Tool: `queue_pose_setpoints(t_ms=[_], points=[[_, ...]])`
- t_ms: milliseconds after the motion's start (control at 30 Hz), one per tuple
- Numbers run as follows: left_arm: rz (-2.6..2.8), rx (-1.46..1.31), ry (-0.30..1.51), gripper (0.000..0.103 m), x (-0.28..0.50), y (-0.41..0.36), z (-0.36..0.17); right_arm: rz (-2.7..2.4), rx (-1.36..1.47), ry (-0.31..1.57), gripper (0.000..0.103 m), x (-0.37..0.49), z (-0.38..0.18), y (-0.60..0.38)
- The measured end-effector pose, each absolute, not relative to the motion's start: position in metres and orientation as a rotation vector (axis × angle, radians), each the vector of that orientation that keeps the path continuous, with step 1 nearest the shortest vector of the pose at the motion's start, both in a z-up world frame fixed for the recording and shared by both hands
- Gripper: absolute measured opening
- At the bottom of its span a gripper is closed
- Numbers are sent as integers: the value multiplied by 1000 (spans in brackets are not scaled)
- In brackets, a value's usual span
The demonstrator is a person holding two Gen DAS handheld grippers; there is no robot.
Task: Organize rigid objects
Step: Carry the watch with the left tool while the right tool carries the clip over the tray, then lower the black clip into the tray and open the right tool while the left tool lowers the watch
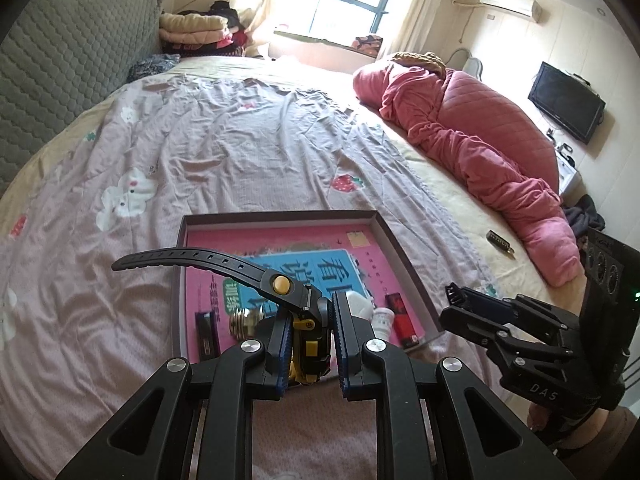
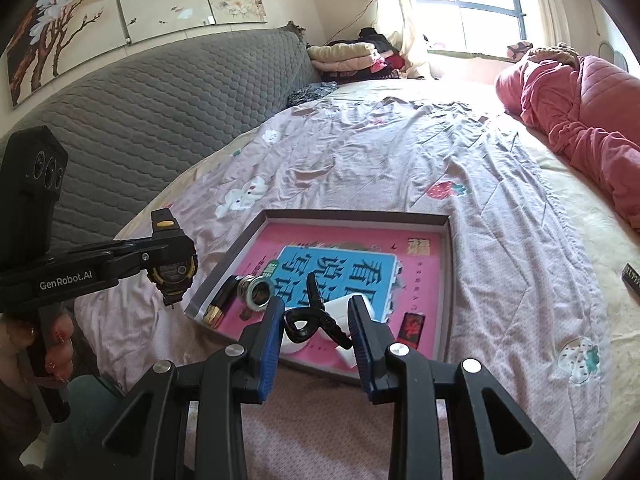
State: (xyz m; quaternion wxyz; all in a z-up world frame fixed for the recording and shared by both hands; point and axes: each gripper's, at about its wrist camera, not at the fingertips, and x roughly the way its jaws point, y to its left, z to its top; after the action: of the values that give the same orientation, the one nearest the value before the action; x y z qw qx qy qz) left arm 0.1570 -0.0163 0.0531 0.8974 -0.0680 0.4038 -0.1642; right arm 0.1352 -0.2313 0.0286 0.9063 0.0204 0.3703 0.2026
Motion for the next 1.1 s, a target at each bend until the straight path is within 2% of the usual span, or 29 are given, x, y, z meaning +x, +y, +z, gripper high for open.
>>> queue_pose_setpoints(t_ms=[1100], points=[[-412, -6, 979, 18, 195, -90, -20, 316, 49, 845, 33, 164, -13, -256]])
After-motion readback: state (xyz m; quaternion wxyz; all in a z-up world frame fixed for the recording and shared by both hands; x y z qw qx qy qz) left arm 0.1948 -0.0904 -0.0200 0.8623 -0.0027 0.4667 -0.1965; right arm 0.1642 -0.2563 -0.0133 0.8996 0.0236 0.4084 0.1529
